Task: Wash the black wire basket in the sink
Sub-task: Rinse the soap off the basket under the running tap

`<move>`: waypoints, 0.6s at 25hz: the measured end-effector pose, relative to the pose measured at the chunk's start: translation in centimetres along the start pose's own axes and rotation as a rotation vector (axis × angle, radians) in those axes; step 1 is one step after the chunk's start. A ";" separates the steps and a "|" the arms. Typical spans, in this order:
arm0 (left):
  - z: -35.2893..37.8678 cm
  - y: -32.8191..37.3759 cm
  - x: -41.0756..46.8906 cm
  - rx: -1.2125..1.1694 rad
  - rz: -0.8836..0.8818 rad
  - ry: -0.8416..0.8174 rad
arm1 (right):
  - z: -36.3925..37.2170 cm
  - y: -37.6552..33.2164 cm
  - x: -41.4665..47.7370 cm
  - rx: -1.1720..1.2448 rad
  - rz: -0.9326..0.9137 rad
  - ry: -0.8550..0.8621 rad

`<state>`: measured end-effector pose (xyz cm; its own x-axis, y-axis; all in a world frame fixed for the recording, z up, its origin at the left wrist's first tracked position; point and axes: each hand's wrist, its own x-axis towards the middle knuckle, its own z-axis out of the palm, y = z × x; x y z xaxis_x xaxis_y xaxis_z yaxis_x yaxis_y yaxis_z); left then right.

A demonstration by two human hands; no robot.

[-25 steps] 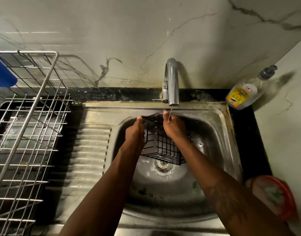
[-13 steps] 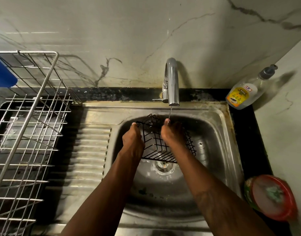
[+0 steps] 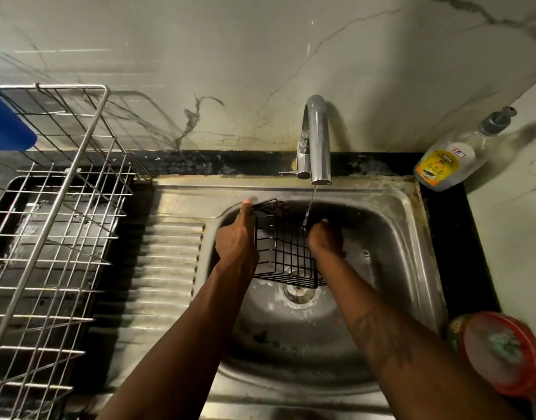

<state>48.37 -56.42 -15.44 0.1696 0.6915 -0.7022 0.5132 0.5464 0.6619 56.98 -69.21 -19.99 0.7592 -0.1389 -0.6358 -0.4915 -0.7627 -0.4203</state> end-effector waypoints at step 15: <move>0.4 -0.5 3.9 -0.391 -0.120 -0.130 | -1.3 -1.8 -2.7 0.104 -0.300 0.135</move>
<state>49.09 -54.17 -18.63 0.2455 0.5604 -0.7910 0.1822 0.7748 0.6054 56.31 -68.31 -16.67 0.9229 -0.0056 -0.3850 -0.2730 -0.7145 -0.6442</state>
